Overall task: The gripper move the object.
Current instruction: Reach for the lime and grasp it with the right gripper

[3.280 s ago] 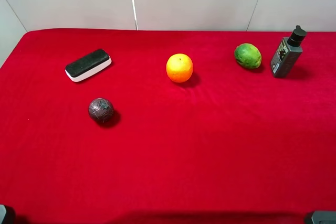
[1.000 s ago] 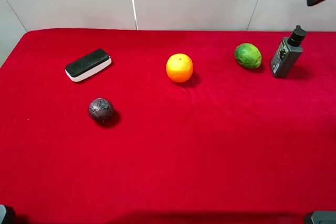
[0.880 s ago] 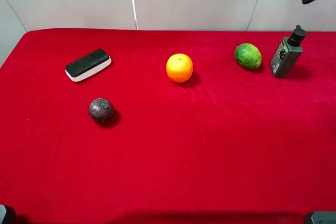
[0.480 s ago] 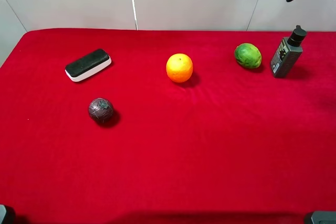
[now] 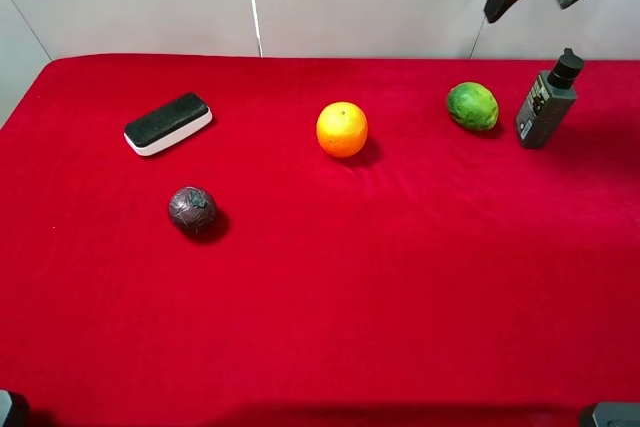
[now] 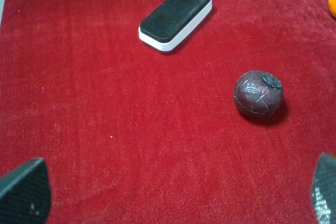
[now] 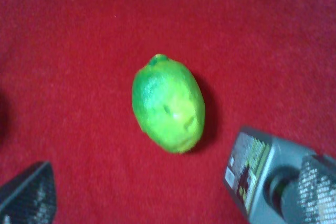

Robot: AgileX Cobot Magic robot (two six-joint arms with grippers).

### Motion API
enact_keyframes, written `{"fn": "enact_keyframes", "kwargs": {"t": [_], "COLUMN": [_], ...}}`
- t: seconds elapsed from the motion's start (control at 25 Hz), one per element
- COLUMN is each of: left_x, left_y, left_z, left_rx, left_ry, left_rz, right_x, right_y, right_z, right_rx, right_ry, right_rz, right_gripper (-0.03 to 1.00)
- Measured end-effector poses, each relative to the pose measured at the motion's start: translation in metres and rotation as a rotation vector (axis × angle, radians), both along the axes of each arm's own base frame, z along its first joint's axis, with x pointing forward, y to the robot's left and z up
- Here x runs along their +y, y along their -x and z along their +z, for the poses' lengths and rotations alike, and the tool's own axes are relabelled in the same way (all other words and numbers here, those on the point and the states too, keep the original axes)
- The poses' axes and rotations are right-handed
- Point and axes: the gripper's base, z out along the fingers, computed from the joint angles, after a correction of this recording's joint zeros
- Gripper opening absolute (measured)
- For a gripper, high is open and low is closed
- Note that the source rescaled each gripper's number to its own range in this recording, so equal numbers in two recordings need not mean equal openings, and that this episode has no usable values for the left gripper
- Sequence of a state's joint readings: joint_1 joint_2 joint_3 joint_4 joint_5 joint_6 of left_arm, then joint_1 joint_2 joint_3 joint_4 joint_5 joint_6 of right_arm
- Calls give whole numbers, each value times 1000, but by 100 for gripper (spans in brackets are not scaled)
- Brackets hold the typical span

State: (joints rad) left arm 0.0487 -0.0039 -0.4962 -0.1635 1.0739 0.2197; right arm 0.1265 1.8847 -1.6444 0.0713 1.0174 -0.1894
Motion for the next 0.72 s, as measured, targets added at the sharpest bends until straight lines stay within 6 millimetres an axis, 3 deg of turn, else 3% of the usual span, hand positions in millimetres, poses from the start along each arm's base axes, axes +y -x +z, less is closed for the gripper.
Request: {"fn": "enact_keyframes", "kwargs": {"t": [0.36, 0.72], "left_x": [0, 0], "left_y": [0, 0], "left_z": [0, 0], "left_rx": [0, 0], "left_ry": [0, 0], "left_rz": [0, 0], "right_x": [5, 7], "right_y": [-36, -47], "right_z": [-42, -85], "right_rx": [58, 143], "right_ry": [2, 16], "right_rz": [0, 18], "right_gripper": [100, 100]}}
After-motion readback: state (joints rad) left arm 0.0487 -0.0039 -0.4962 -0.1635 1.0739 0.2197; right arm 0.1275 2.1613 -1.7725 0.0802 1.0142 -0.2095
